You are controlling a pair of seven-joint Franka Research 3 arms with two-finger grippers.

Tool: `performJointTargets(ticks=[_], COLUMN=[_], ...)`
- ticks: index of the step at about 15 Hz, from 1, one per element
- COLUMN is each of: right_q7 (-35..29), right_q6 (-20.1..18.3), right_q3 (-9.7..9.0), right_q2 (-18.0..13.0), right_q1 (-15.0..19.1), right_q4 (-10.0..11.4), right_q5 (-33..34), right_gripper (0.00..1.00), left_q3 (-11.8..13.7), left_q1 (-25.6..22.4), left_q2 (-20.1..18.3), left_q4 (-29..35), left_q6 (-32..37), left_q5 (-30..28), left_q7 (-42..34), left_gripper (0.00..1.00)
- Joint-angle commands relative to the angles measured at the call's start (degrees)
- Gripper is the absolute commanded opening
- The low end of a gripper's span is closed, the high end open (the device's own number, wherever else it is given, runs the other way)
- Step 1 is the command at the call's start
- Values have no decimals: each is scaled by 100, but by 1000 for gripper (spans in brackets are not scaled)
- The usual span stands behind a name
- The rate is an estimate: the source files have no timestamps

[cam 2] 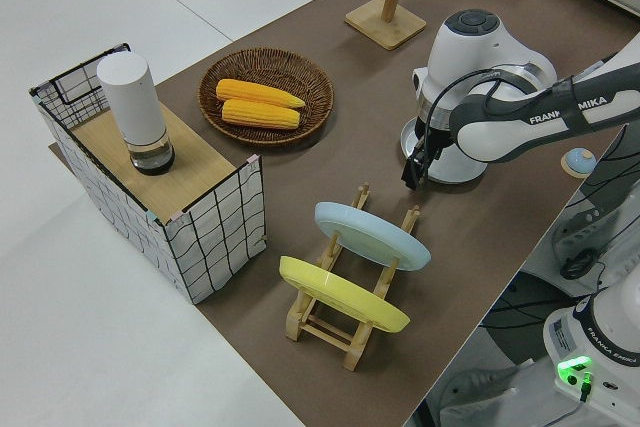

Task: Pick gray plate from table and place it on lower plate rack with left arm
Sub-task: 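Grasp the gray plate's rim with the left gripper, then lift the gray plate and carry it toward the wooden plate rack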

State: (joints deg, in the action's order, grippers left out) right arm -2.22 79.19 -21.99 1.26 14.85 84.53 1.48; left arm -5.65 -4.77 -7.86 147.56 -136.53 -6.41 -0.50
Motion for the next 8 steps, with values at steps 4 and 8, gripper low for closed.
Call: performJointTargets(ticks=[4, 8], right_q7=[-68, -68], right_q6=[-62, -62], right_q3=[-121, -121], right_q2=[-12, -12], right_q1=[132, 132], right_q4=[-41, -41], right_q5=[37, 37], right_gripper=[983, 983], left_q3=[2, 2], left_q1=[73, 64], left_q2=[66, 66], left_q4=[97, 89], left_q6=[-172, -154], left_q5=[-80, -71], left_q7=[41, 24], left_gripper=[367, 0])
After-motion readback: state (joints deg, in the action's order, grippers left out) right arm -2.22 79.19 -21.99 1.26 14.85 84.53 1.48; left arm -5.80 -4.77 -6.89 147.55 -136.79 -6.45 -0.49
